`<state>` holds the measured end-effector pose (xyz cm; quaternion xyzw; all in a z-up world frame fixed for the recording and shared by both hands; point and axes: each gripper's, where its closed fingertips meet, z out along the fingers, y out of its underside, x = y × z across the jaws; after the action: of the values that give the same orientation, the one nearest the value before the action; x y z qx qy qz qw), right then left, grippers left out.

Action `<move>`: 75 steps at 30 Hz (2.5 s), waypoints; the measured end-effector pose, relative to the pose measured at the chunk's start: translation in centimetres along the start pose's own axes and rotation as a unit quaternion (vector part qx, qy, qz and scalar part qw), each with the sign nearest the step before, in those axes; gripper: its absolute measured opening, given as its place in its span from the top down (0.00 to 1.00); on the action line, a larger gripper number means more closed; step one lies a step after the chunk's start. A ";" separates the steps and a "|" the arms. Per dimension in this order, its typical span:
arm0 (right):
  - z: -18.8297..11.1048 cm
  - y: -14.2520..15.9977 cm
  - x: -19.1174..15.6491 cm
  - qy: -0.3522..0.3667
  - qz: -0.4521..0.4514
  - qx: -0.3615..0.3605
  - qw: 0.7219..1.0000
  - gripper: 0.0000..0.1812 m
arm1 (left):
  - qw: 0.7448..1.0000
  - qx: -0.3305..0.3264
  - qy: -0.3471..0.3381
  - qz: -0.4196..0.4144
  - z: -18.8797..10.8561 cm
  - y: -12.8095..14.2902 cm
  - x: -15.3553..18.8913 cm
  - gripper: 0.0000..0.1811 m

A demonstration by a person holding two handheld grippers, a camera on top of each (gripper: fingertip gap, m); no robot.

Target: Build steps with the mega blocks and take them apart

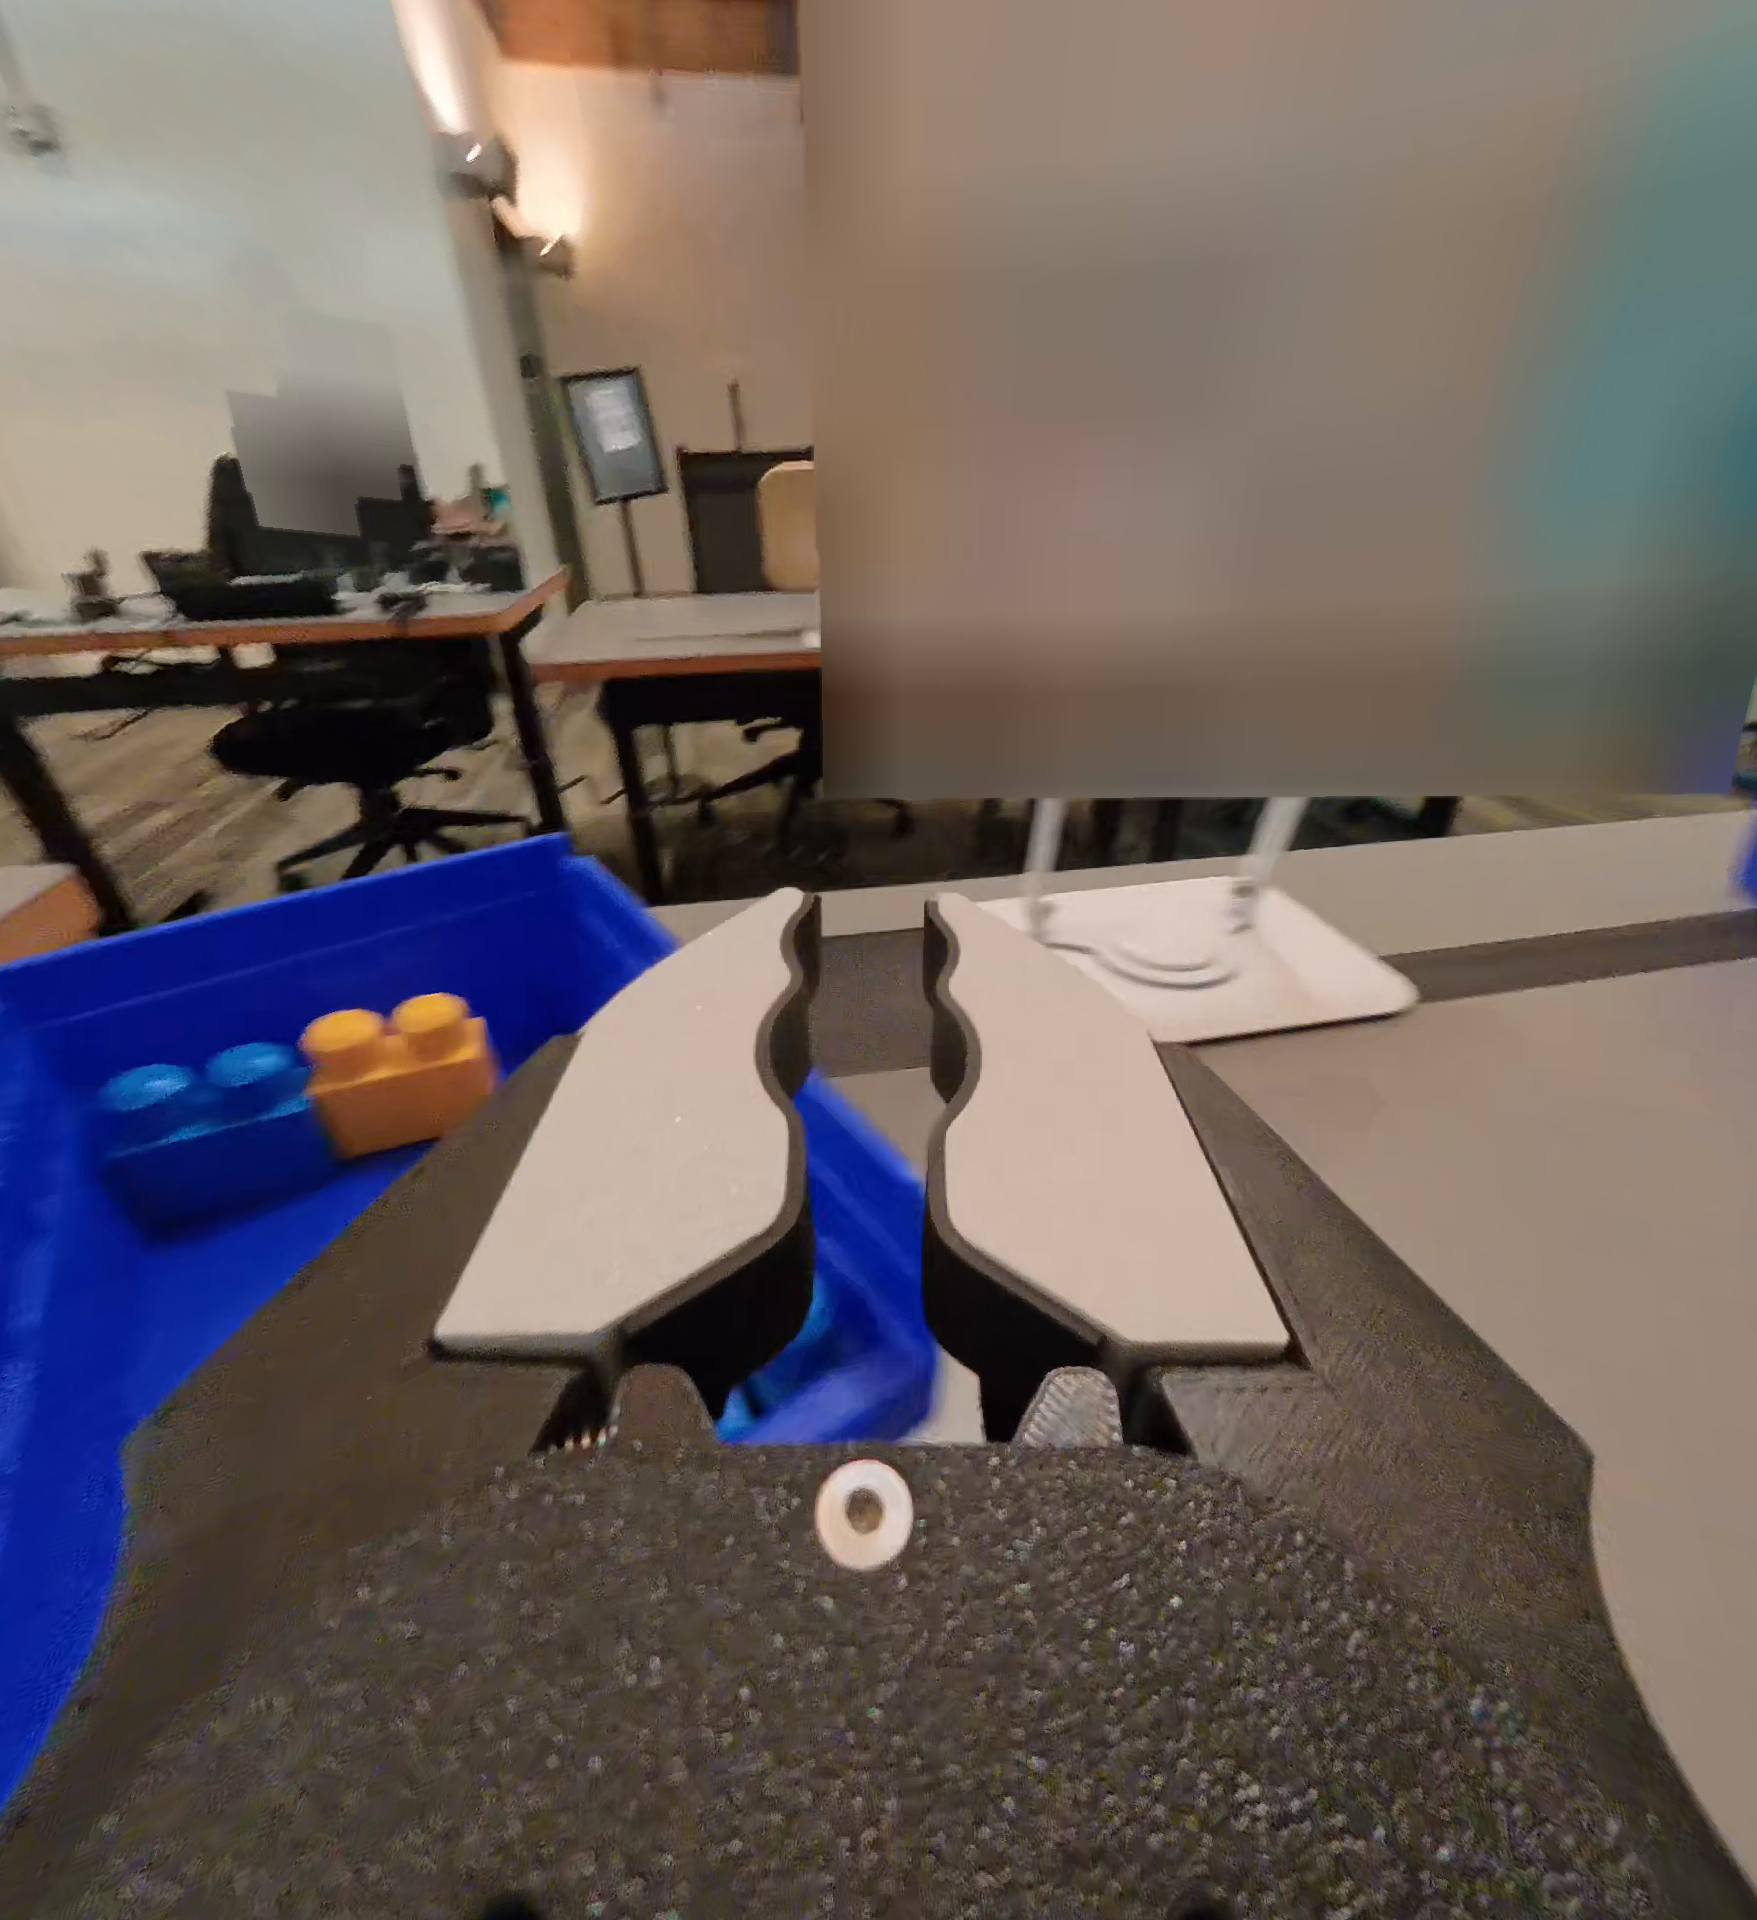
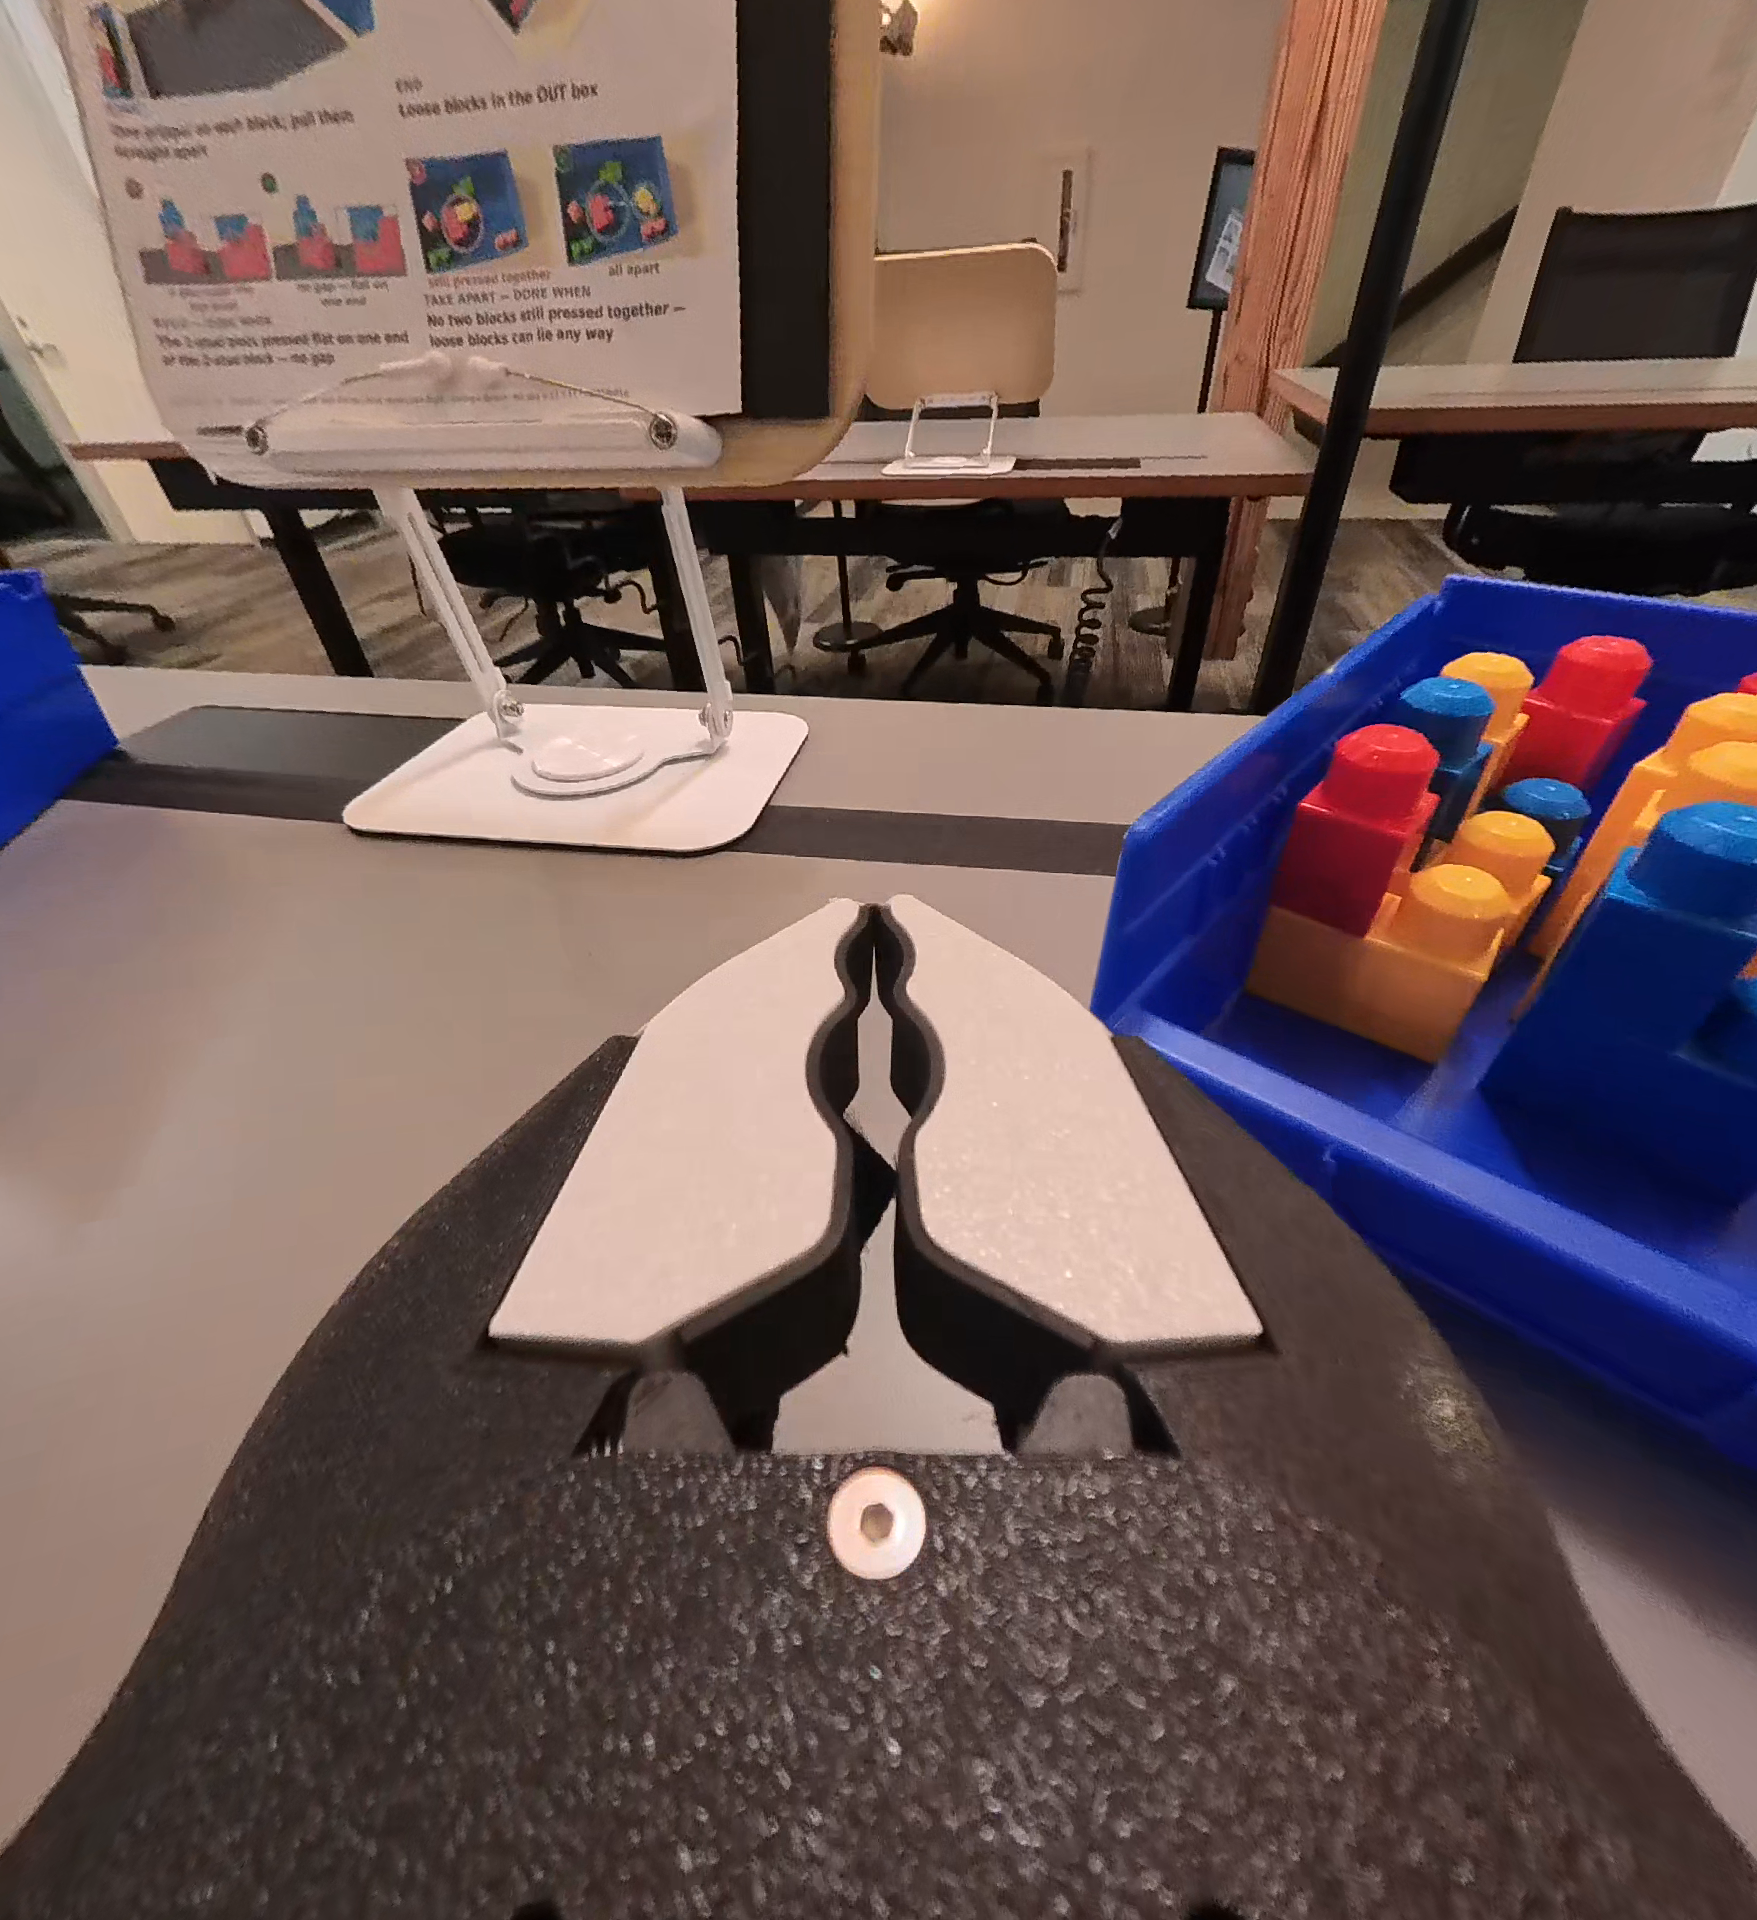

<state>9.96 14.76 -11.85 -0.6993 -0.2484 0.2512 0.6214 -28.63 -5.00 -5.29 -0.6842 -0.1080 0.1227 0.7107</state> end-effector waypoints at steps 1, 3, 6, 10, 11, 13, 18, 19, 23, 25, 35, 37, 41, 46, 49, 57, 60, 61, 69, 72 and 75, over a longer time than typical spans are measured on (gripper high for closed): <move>-0.1 -0.1 0.1 -0.002 0.001 0.002 1.000 1.00 | 1.000 -0.016 -0.015 0.003 0.5 -0.2 -1.9 0.89; -0.2 -0.1 0.2 -0.007 0.004 0.003 1.000 1.00 | 0.998 -0.063 -0.028 0.002 2.1 0.0 -5.4 0.86; -0.1 -0.2 -0.1 -0.025 0.015 0.003 1.000 1.00 | 0.988 -0.147 -0.043 -0.008 5.4 1.7 -10.2 0.79; -0.3 -0.5 -0.8 -0.048 0.018 0.005 0.999 1.00 | 0.966 -0.242 -0.088 -0.018 9.4 5.9 -15.5 0.76; -0.4 -0.6 -0.9 -0.052 0.018 0.007 0.998 1.00 | 0.961 -0.257 -0.097 -0.021 10.2 7.0 -16.3 0.76; -0.4 -0.6 -0.9 -0.052 0.012 0.008 0.999 1.00 | 0.951 -0.288 -0.115 -0.008 11.6 9.0 -17.7 0.77; -0.4 -0.5 -0.6 -0.050 0.004 0.005 0.999 1.00 | 0.928 -0.348 -0.134 0.009 14.0 12.7 -18.6 0.76; -0.4 -0.5 -0.6 -0.051 0.005 0.005 0.999 1.00 | 0.925 -0.354 -0.136 0.011 14.3 13.2 -18.6 0.76; -0.4 -0.5 -0.7 -0.056 -0.001 0.005 0.998 1.00 | 0.914 -0.366 -0.167 0.049 15.2 13.9 -19.5 0.79; -0.4 -0.5 -0.8 -0.059 0.001 0.004 0.998 1.00 | 0.909 -0.370 -0.187 0.052 15.4 13.9 -20.0 0.80; -0.4 -0.6 -0.6 -0.065 0.008 0.005 0.998 1.00 | 0.888 -0.392 -0.217 0.098 15.5 14.7 -21.3 0.83; -0.5 -0.7 -0.6 -0.067 0.008 0.005 0.998 1.00 | 0.888 -0.397 -0.209 0.100 15.4 14.7 -21.3 0.83; -0.6 -0.9 -0.6 -0.069 0.009 0.009 0.998 1.00 | 0.893 -0.399 -0.183 0.103 14.8 14.4 -20.8 0.84; -0.6 -1.0 -0.9 -0.074 0.010 0.010 0.997 1.00 | 0.919 -0.347 -0.135 0.128 13.3 10.0 -18.4 0.84; -0.6 -0.9 -1.2 -0.077 0.009 0.010 0.997 1.00 | 0.939 -0.302 -0.081 0.144 11.7 5.7 -14.6 0.84; -0.8 -1.2 -1.1 -0.065 0.003 0.017 0.998 1.00 | 0.948 -0.242 0.124 0.168 3.5 1.2 3.0 0.84; -0.8 -1.2 -0.7 -0.058 0.016 0.019 0.998 1.00 | 0.936 -0.247 0.185 0.169 0.4 3.1 9.5 0.84; -0.9 -1.2 -0.6 -0.055 0.015 0.020 0.998 1.00 | 0.930 -0.254 0.206 0.166 -0.5 4.1 11.6 0.84; -0.7 -0.8 -0.6 -0.064 0.020 0.011 0.998 1.00 | 0.892 -0.320 0.289 0.140 -3.9 11.2 21.4 0.84; -0.7 -0.8 -0.8 -0.068 0.017 0.010 0.997 1.00 | 0.889 -0.332 0.286 0.135 -4.0 12.6 22.7 0.84; -0.6 -0.7 -1.0 -0.073 0.015 0.007 0.997 1.00 | 0.892 -0.322 0.283 0.142 -3.8 12.7 23.4 0.84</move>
<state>9.56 13.70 -11.08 -0.6785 -0.2806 0.3130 0.6024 -5.63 -0.67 -18.47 -0.8894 0.1627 -0.0181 0.4267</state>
